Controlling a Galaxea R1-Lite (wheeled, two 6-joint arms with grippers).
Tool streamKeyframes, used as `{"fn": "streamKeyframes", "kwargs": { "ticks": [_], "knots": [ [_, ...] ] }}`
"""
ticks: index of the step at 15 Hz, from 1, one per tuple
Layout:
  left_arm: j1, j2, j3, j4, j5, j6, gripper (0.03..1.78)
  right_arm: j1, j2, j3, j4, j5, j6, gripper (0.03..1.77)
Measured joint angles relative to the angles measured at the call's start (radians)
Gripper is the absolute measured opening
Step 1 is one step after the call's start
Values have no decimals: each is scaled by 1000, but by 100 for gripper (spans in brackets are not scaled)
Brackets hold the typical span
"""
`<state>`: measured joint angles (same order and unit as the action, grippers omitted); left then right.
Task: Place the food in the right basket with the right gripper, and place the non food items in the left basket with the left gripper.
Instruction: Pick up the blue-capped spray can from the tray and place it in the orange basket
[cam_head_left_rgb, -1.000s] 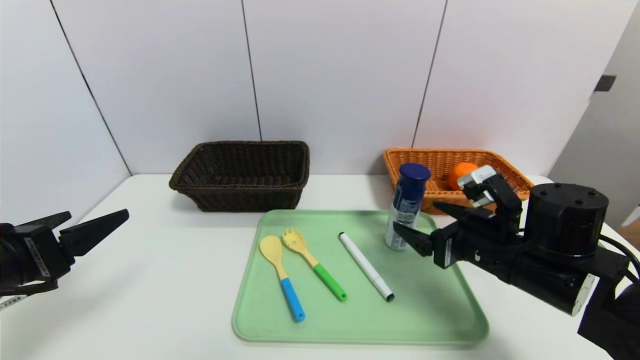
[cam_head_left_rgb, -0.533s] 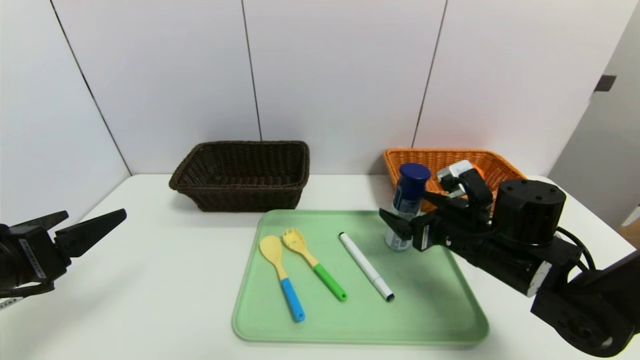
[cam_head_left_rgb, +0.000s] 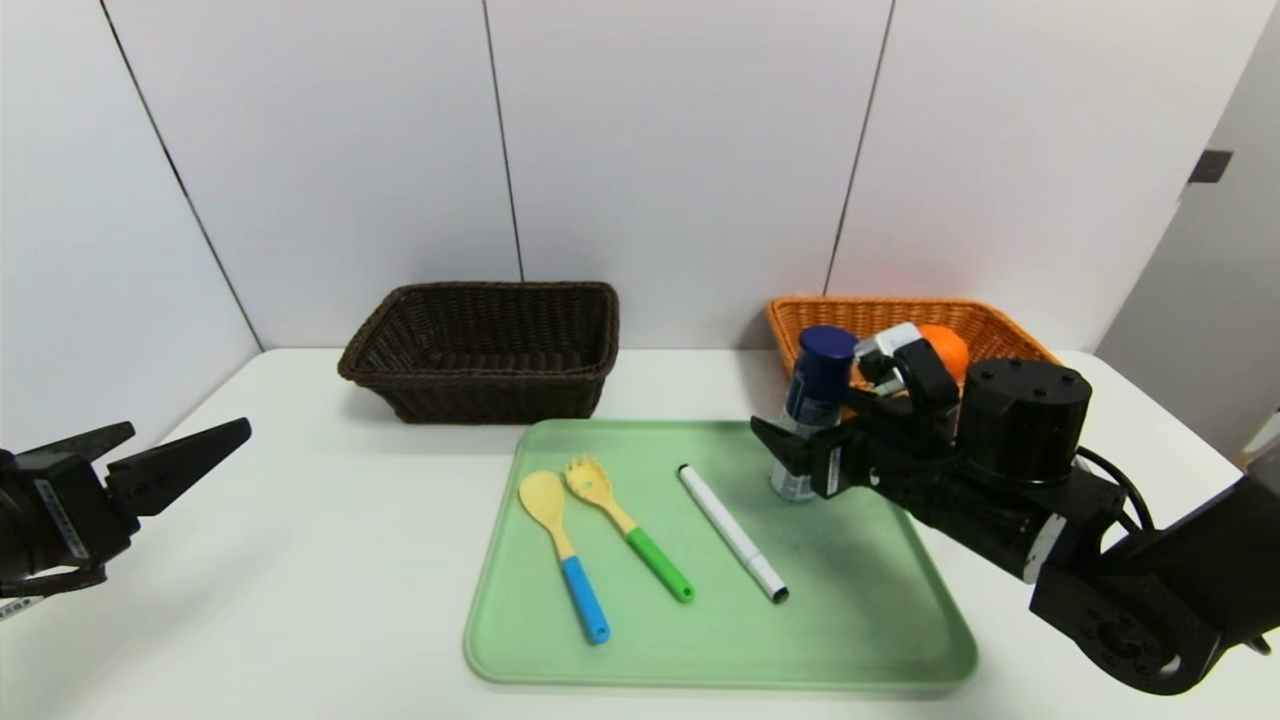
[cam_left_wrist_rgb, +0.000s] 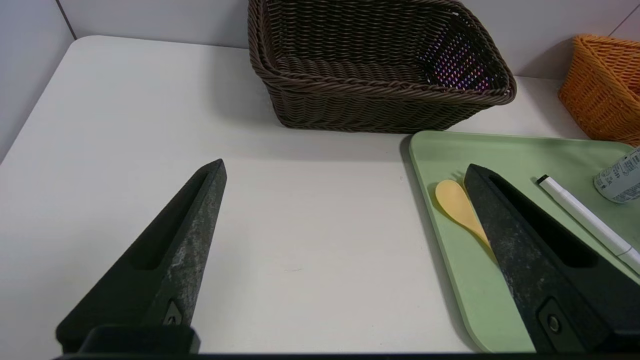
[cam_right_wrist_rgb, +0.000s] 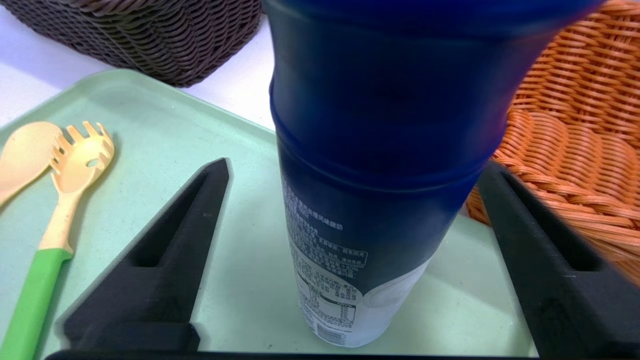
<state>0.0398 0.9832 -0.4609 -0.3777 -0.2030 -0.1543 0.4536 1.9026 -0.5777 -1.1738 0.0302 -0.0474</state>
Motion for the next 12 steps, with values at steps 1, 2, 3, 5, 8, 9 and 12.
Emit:
{"fn": "streamKeyframes", "kwargs": {
  "ticks": [1,2,3,5,8,9,12],
  "knots": [
    [0,-2,0,1,0,0,169,0,-1,1,0,-1,0,133],
    [0,-5,1,1,0,-1,169,0,-2,5,0,-1,0,119],
    [0,-7,2,1,0,-1,169,0,-3,6,0,-2,0,105],
    [0,-12,2,1,0,-1,169,0,-6,9,0,-2,0,85],
    [0,-20,2,3,0,-1,169,3,-24,23,1,1,0,80],
    [0,-21,2,3,0,-1,169,7,-38,31,1,3,0,80],
    [0,-26,6,3,-1,-1,169,28,-124,43,39,3,0,80]
  ]
}}
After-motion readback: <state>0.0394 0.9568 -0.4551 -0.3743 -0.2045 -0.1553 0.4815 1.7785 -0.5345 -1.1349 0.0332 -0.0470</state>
